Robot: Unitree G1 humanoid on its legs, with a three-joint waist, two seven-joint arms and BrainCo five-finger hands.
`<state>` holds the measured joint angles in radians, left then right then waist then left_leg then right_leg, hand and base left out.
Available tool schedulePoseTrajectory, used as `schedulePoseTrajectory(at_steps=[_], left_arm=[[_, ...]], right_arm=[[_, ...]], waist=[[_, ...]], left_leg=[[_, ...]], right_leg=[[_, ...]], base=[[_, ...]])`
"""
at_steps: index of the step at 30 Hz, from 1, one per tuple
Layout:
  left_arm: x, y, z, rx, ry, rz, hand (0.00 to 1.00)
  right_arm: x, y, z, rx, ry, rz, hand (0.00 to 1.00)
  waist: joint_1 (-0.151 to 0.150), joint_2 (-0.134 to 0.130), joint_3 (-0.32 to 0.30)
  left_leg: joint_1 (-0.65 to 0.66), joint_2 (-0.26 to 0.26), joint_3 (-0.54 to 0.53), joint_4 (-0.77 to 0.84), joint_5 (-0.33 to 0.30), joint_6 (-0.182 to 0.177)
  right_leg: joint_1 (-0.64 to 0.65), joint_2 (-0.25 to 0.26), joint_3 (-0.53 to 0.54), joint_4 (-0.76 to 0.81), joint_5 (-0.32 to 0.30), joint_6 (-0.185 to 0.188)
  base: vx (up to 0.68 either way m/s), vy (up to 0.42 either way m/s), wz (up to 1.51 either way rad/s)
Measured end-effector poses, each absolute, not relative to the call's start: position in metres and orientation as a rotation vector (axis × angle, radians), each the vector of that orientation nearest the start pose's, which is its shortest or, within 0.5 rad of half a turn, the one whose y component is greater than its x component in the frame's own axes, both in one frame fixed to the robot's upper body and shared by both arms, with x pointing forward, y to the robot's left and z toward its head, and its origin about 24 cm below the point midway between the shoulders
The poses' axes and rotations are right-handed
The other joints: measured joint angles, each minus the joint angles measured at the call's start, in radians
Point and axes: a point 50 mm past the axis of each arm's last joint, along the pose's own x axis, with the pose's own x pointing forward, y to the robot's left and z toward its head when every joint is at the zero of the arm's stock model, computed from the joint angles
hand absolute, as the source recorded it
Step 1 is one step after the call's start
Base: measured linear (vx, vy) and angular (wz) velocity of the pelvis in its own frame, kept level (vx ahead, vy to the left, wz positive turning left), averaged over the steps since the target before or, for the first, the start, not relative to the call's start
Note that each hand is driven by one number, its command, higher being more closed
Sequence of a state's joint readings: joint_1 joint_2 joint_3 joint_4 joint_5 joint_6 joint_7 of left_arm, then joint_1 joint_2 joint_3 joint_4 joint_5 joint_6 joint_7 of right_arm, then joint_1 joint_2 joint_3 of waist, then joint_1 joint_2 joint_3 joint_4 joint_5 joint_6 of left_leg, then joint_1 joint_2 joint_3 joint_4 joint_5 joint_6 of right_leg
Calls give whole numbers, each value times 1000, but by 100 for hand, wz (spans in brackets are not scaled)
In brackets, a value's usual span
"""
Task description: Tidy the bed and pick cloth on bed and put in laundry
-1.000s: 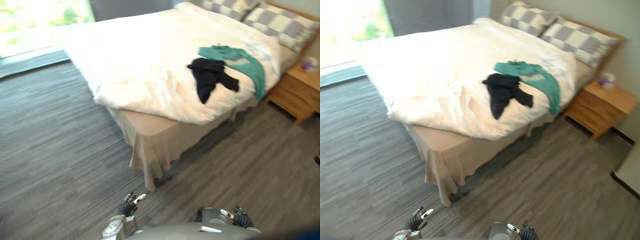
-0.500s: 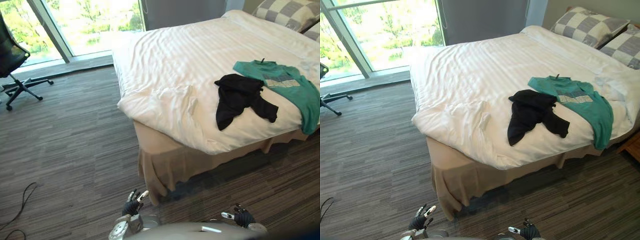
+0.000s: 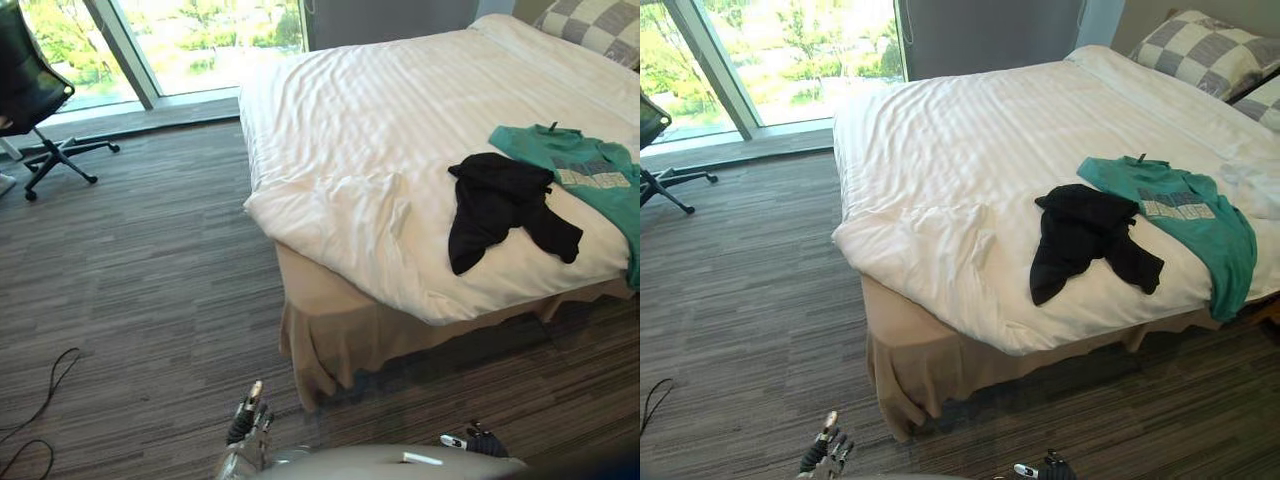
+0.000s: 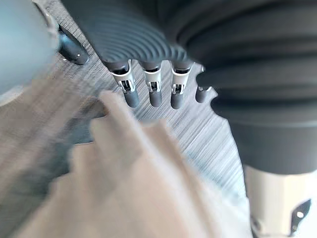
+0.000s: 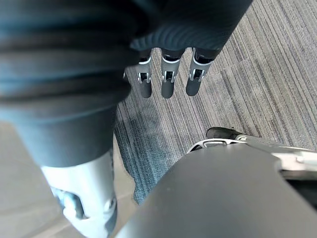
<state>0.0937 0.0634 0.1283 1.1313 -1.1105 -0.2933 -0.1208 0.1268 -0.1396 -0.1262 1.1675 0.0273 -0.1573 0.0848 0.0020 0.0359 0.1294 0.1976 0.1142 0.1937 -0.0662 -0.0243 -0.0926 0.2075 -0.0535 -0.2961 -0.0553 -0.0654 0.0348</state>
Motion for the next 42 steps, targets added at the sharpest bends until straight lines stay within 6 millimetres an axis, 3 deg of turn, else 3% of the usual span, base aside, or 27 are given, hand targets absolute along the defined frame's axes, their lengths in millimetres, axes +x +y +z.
schedulePoseTrajectory(at_steps=[4,8,11,13,14,17,18,19,21,22,24,26,30,35,37,42], left_arm=[[78,259,-147,-873,528,1087,0],[91,320,-115,-853,282,1238,0],[113,366,-76,-795,81,1257,0],[135,402,-30,-664,-73,1193,0],[138,405,-24,-646,-89,1180,0],[174,422,35,-389,-203,990,0],[194,419,62,-258,-239,892,0],[204,416,75,-191,-256,843,0],[239,395,121,45,-330,657,0],[247,388,130,90,-349,614,0],[274,355,158,247,-417,484,0],[288,334,167,373,-428,423,0],[312,300,167,598,-369,336,0],[331,281,171,803,-300,298,0],[337,278,162,922,-205,294,0],[345,290,142,996,-1,325,0]], right_arm=[[57,-216,-165,40,1125,-174,0],[46,-216,-166,44,1135,-176,0],[42,-217,-164,41,1121,-181,0],[36,-217,-164,42,1119,-187,0],[35,-217,-164,42,1120,-188,0],[32,-216,-163,57,1113,-197,0],[31,-216,-162,60,1107,-200,0],[31,-216,-162,61,1105,-199,0],[30,-216,-161,65,1101,-198,0],[30,-216,-161,65,1100,-198,0],[30,-216,-161,83,1097,-213,0],[31,-217,-161,96,1091,-226,0],[27,-220,-161,110,1103,-257,0],[20,-219,-162,151,1122,-301,0],[19,-220,-161,160,1113,-302,0],[22,-221,-159,202,1075,-318,0]], waist=[[3,0,0],[7,3,-7],[9,15,-19],[16,18,-40],[17,17,-44],[19,15,-59],[21,14,-63],[21,14,-67],[17,15,-83],[15,16,-86],[12,16,-88],[0,14,-94],[-23,26,-100],[-45,22,-107],[-47,25,-108],[-69,24,-104]], left_leg=[[0,13,24,-25,6,0],[-7,23,53,-34,3,-1],[-9,35,107,-34,5,-3],[-7,37,113,-34,12,-7],[-7,37,114,-34,11,-8],[-5,30,135,-29,10,-12],[-5,26,154,-29,11,-13],[-5,25,163,-29,11,-14],[0,21,189,-29,11,-14],[6,21,193,-29,11,-14],[13,20,215,-29,11,-16],[14,20,230,-29,10,-16],[28,21,262,-29,10,-16],[17,28,272,-30,9,-18],[9,30,292,-30,8,-18],[-35,33,310,-34,12,-14]], right_leg=[[-20,15,0,-7,5,-7],[-21,17,-18,-15,7,-3],[-15,13,-31,-16,6,-1],[-10,9,-39,-16,7,-3],[-10,9,-39,-16,6,-3],[-6,0,-41,-20,4,0],[-5,-4,-42,-22,5,1],[-5,-5,-41,-23,6,3],[-4,-9,-38,-25,10,9],[-4,-10,-38,-24,10,10],[-3,-11,-20,-23,11,11],[-11,-11,-12,-22,12,10],[-27,-8,26,-11,13,8],[-62,0,46,-1,19,-1],[-84,4,68,-1,28,-4],[-143,11,93,1,40,-8]], base=[[-103,-19,-8],[-38,-14,5],[45,12,10],[93,14,8],[109,22,4],[94,27,2],[80,37,2],[71,42,-5],[56,29,-9],[51,12,-13],[5,5,-22],[-25,-9,-23],[-26,-10,-26],[-66,-24,-14],[-94,-26,-27],[-68,-31,-18]])
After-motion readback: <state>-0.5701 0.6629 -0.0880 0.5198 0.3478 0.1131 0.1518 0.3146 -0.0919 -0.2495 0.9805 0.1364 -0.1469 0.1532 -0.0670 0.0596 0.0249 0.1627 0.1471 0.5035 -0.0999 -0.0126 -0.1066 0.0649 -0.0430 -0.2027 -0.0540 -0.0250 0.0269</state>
